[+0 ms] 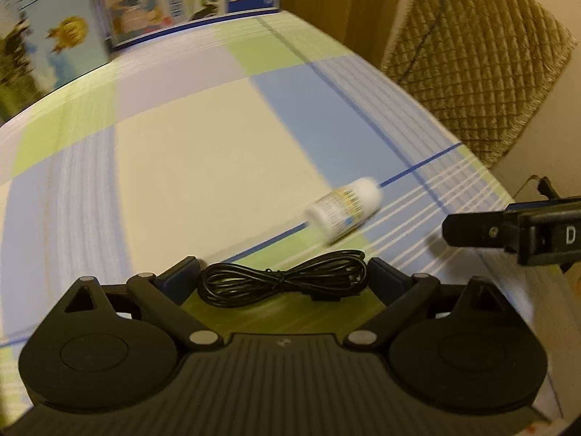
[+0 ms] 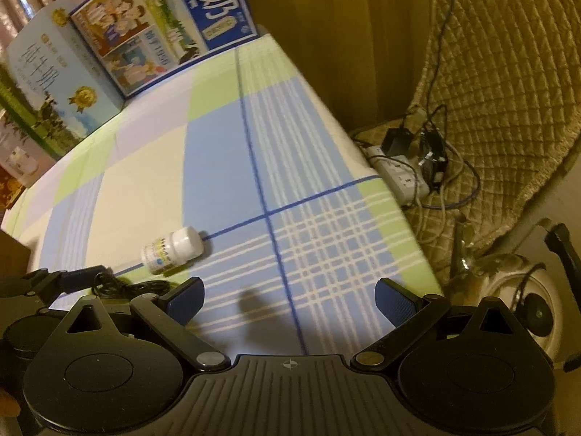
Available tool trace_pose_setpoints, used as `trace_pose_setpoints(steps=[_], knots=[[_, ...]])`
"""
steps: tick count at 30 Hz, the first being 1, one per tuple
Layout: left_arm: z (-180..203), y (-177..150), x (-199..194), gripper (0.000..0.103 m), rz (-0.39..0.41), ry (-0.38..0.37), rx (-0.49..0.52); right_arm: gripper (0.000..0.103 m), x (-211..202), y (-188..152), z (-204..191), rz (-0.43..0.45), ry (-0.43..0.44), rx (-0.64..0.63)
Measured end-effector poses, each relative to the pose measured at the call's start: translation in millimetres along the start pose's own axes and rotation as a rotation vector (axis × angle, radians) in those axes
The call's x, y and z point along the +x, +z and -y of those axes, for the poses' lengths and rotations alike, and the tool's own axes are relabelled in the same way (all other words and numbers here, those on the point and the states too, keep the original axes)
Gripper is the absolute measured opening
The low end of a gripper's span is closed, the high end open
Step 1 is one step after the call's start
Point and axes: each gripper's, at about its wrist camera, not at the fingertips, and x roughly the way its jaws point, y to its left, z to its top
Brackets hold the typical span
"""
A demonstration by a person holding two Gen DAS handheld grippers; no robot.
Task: Organize objects
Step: 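Grasp the black cable with the left tool while the right tool grasps the white pill bottle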
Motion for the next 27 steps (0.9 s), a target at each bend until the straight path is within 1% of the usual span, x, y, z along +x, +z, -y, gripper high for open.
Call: trace_pose_setpoints(steps=[3, 11, 13, 17, 18, 19, 20, 22, 23, 24, 27], knots=[[-17.6, -9.9, -8.6, 0.096, -0.007, 0.041, -0.038, 0.098, 4.5, -4.1, -11.1, 0.012, 0.029, -0.048], [-72.8, -30.3, -29.3, 0.096, -0.026, 0.173, -0.205, 0.096, 22.3, -11.3, -57.6, 0.065, 0.087, -0.242], [-81.5, -34.0, -32.6, 0.096, -0.028, 0.192, -0.233, 0.086, 27.8, -12.5, -69.1, 0.075, 0.098, -0.288], [-91.8, -41.7, -37.8, 0.096, -0.033, 0.208, -0.272, 0.078, 41.3, -13.3, -85.8, 0.079, 0.085, -0.340], [-93.1, -44.3, -39.1, 0.096, -0.036, 0.208, -0.279, 0.074, 43.8, -13.5, -88.5, 0.079, 0.081, -0.348], [-93.6, -46.1, -39.8, 0.096, -0.039, 0.210, -0.284, 0.069, 46.2, -13.3, -91.0, 0.080, 0.075, -0.356], [-93.7, -48.1, -40.2, 0.096, -0.038, 0.213, -0.284, 0.066, 47.9, -13.2, -93.3, 0.081, 0.068, -0.363], [-94.8, -51.4, -42.3, 0.096, -0.039, 0.214, -0.285, 0.054, 51.0, -12.1, -97.0, 0.090, 0.059, -0.386], [-94.9, -52.7, -43.8, 0.096, -0.040, 0.214, -0.289, 0.050, 51.9, -12.0, -98.6, 0.092, 0.049, -0.401], [-95.4, -53.9, -44.8, 0.096, -0.040, 0.216, -0.290, 0.045, 52.3, -11.9, -99.8, 0.093, 0.042, -0.413], [-96.5, -57.9, -47.8, 0.096, -0.044, 0.220, -0.301, 0.044, 50.8, -13.4, -99.7, 0.080, 0.053, -0.427]])
